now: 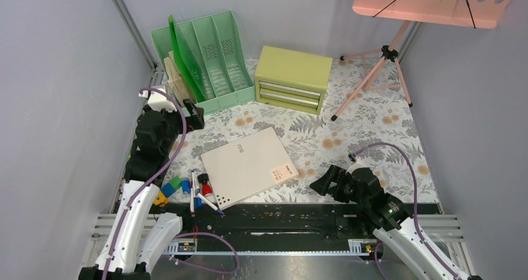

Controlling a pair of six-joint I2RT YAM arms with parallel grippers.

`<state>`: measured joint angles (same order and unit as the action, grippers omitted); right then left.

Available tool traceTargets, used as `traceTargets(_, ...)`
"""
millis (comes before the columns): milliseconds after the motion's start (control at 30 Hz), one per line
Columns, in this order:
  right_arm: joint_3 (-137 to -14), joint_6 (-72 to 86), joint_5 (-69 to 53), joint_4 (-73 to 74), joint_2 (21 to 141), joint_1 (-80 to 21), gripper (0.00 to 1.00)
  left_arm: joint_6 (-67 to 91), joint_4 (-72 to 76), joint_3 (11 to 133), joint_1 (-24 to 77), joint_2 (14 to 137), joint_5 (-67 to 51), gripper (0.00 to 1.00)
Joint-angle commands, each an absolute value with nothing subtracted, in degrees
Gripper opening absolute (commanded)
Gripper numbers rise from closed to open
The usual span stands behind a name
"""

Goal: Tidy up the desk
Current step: Place the folder in the storage box.

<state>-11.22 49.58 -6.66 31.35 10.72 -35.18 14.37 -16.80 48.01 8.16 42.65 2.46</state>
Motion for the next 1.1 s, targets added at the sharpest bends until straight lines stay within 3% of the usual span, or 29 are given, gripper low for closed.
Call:
traceTargets(0,-11.0,49.9,-6.0,29.8,11.4,-35.1,0.99,19.6,-27.1,46.6,7.9,39.5,0.3,0.99)
traceTargets(300,-11.2,49.8,-5.8,29.8,12.2,-35.0,0.99,33.8,-37.7,41.6,7.9,37.6,-4.5,0.99)
traceTargets(700,-11.7,50.0,-5.1,29.5,15.3,-35.1,0.99,44.8,-41.1,34.6,8.0,43.1,-20.1,0.99)
traceTargets(1067,-12.0,49.6,-5.4,21.3,24.3,-35.0,0.99,52.1,-43.2,29.4,12.2,42.4,-17.0,0.99)
